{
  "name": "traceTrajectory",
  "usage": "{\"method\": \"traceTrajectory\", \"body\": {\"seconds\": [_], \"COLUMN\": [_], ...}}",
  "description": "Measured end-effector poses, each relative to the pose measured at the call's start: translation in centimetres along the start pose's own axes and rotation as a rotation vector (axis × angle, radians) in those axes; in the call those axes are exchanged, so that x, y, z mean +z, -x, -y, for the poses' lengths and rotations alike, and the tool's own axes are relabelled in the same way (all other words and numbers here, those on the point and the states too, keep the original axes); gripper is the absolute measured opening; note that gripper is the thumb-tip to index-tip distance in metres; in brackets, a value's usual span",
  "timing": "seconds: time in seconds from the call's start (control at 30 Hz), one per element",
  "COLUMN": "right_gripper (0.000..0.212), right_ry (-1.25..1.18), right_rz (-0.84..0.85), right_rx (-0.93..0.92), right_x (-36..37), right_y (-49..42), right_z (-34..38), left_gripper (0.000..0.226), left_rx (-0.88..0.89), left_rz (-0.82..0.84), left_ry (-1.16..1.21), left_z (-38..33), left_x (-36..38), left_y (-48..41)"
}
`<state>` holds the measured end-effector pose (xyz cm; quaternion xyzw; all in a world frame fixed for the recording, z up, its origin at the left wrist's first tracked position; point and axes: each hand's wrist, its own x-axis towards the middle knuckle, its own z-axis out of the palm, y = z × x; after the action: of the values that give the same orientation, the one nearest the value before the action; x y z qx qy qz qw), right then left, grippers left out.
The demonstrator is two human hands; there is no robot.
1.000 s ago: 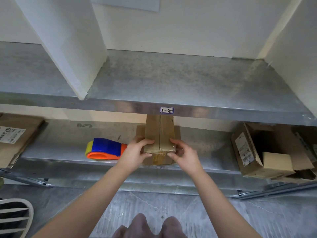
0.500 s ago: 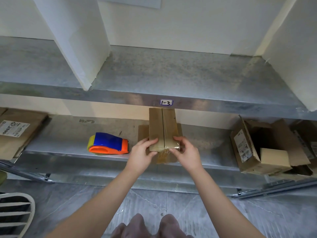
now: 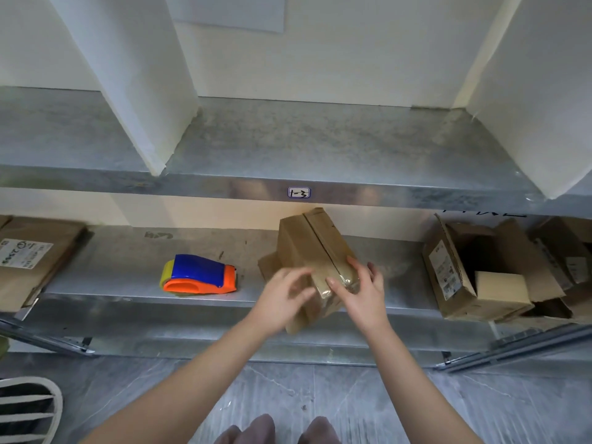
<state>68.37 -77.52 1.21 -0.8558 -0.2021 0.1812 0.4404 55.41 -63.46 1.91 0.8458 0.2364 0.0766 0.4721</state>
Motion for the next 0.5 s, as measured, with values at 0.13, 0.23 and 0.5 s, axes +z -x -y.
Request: {"method": "traceTrajectory", "body": {"seconds": [0.13,0.23,0.5], "right_gripper": [0.075,0.078,0.074], "right_ry": [0.044,-0.012,-0.086], "right_rz": [-0.117,-0.162,-0.093], "right_rx": [0.037,0.113,0.035], "right_x": [0.1,0.9,-0.3], "right_y": [1.1,2.3,3.1], "right_z": [0.4,1.0,0.7], "left_gripper": [0.060,0.075,0.079], "left_rx": [-0.029,-0.071,-0.112], "left_rz": [-0.056,0.033,-0.016], "left_ry": [-0.264,-0.241,-0.041], "left_z": [1.0,1.2,1.1], "left_x": [-4.2,-5.9,-4.8], "left_y": [-5.5,-8.4,-7.1]}}
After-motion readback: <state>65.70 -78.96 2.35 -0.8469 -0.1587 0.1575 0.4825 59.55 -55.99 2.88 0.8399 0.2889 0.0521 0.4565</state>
